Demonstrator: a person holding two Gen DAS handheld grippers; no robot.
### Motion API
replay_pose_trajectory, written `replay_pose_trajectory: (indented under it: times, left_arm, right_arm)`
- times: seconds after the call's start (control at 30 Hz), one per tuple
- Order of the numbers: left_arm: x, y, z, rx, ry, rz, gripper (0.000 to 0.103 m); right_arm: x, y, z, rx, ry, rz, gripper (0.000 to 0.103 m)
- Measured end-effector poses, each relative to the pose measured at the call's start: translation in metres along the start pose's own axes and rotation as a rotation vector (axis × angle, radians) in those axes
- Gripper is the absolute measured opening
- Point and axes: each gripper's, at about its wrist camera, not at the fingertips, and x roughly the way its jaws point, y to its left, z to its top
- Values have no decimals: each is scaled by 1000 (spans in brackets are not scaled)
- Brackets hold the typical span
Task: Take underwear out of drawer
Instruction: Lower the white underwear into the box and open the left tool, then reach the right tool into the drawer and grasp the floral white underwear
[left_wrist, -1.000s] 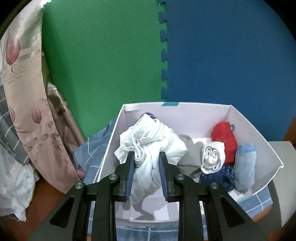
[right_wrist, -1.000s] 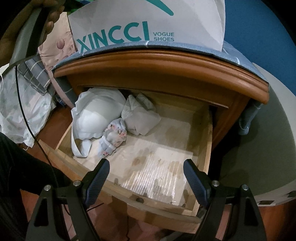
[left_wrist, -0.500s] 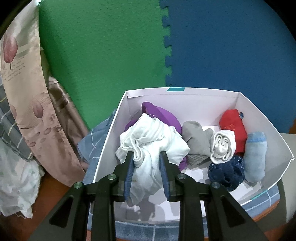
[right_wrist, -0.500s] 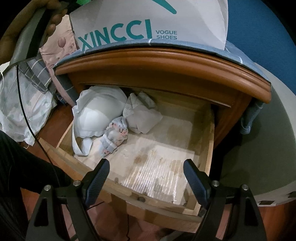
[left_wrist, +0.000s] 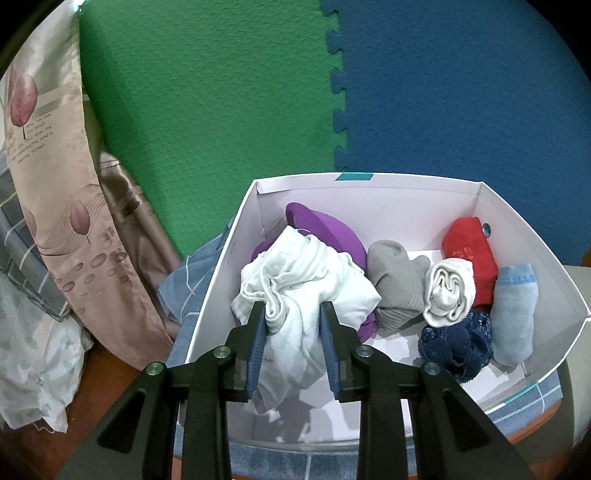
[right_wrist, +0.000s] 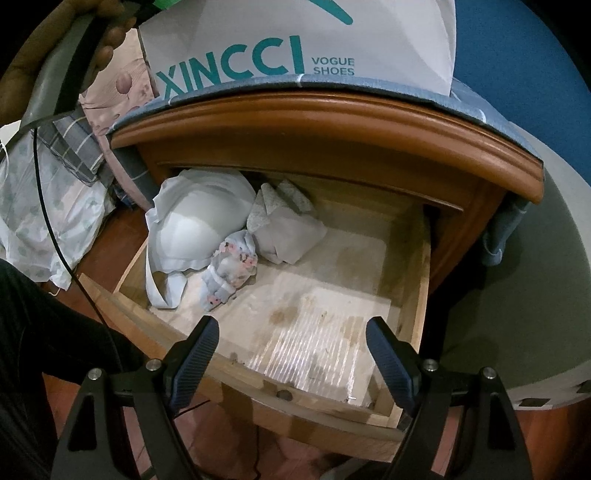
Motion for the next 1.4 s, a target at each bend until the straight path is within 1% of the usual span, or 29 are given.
replay_pose_trajectory:
  times: [0.2,0.27,0.3,0.33,0.37,0.4,0.43,0.47,0.5,0.53,0.6,0.63,0.7,0.77,0.8,0.83,0.87,0.93,1.0,1.03,1.1,1.13,1.17,1.23,1.27,1.33,1.4]
  left_arm:
    - [-1,1,0,1,3,-1,27]
    - [-1,1,0,-3,-1,6,34]
    - [-3,1,-1,-6,-8,-7,44]
    - [-4,0,-2,-4,-11,-36,59]
    - [-8,-2,-3,13,-20,-76,64]
    - [-14,-3,-5,23,-51,-59,74]
    - [-21,-1,-6,24,-86,-38,89]
    - [-33,3,-8,16,-148,-61,94]
    - [-43,9,-9,5,-193,-75,100]
    - [-53,15,-9,-7,-226,-81,102]
    - [-82,38,-13,-40,-309,-132,102]
    - [-91,47,-14,-49,-331,-143,102]
    - [-119,82,-26,-94,-402,-153,102]
    - [-133,111,-42,-125,-443,-146,102]
    - [-136,123,-50,-135,-455,-128,102]
    - [-137,136,-61,-142,-464,-93,102]
    - [-134,149,-73,-142,-464,-49,102]
    - [-123,167,-102,-140,-448,11,102]
    - [-113,174,-120,-127,-425,30,102]
    - [-108,177,-129,-124,-409,30,102]
    - [-101,183,-134,-161,-358,-13,102]
    - [-99,187,-133,-187,-348,-40,102]
    - [-102,192,-133,-209,-367,-60,102]
    - [-107,198,-134,-219,-395,-60,102]
    - [-108,200,-134,-228,-395,-64,102]
    - [-107,205,-133,-253,-388,-96,102]
    - [-104,207,-132,-262,-367,-108,102]
  right_arm:
    - [3,-3,-1,-4,12,-1,84]
    - [5,-3,-2,-2,18,-3,84]
    - [5,-4,-2,0,19,-3,84]
    - [5,-5,-3,2,18,-4,84]
    - [5,-6,-3,5,17,-5,84]
    - [5,-7,-3,10,17,-7,84]
    - [6,-9,-4,18,18,-6,84]
    - [6,-11,-5,25,20,-5,84]
    - [7,-12,-5,29,22,-6,84]
    - [6,-13,-6,33,22,-9,84]
    - [5,-14,-7,40,19,-3,84]
    - [6,-14,-8,42,21,4,84]
    - [9,-13,-8,46,37,22,84]
    - [11,-8,-6,42,50,43,84]
    - [14,-4,-4,36,59,50,84]
    - [19,1,-1,25,73,50,84]
    - [24,7,2,18,88,44,84]
    - [38,21,10,8,112,48,84]
    - [54,41,22,-49,130,45,84]
    - [62,52,28,-102,141,37,84]
    - [83,73,42,-228,189,41,84]
    - [91,79,47,-277,209,43,84]
    - [99,86,51,-339,220,39,84]
    - [112,97,59,-447,246,64,84]
    - [117,99,61,-476,258,75,84]
    - [130,102,63,-520,289,92,84]
    - [145,106,62,-553,320,91,84]
